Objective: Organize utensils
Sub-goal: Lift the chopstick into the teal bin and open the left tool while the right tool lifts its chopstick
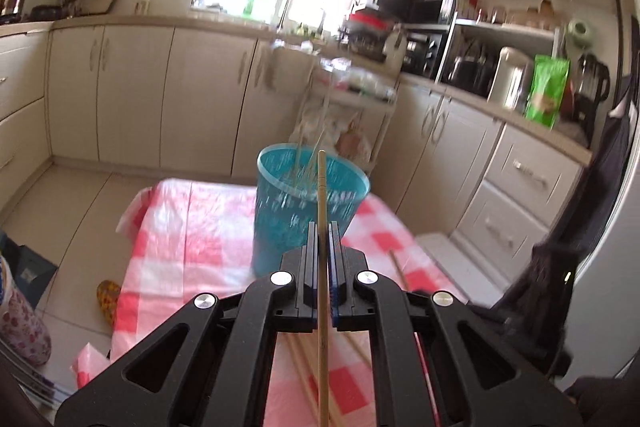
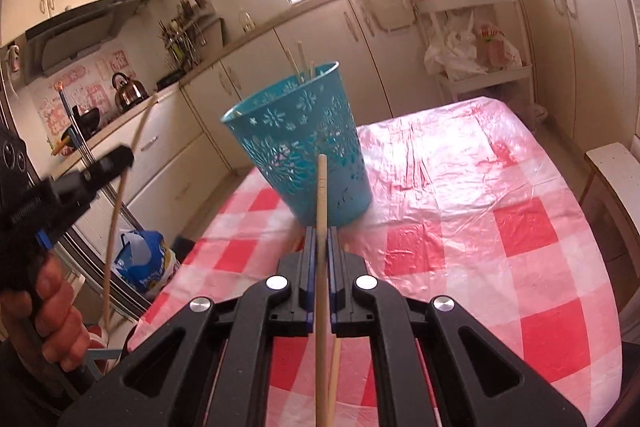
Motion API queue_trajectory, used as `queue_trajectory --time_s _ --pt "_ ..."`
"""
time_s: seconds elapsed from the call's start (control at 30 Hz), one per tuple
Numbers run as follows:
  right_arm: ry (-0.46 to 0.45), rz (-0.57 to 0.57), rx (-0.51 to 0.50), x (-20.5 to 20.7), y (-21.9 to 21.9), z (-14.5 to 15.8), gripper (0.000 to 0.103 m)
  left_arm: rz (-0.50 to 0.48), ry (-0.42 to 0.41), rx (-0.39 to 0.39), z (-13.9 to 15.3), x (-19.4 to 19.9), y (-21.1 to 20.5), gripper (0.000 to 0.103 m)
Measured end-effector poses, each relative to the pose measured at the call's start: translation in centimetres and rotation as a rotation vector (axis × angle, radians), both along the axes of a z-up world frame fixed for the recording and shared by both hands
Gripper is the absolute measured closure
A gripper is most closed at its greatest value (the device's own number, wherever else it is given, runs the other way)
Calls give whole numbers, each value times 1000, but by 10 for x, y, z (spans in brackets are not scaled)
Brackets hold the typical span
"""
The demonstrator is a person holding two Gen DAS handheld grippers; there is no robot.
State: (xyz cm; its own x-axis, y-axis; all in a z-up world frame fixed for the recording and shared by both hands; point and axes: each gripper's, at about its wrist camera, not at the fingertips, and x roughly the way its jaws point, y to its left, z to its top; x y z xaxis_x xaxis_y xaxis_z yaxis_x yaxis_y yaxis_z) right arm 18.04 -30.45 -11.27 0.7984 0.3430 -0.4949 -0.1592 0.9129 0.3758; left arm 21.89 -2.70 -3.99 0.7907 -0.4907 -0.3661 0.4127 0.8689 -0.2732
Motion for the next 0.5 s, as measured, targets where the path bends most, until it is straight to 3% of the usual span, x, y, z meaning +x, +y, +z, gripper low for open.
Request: queue_trajectory --time_s 0.27,0.5 --pt "1 -36 40 4 -14 -3 97 11 -98 -75 43 25 -10 99" --pt "32 -82 90 15 -33 -26 97 49 -167 -136 74 63 -11 99"
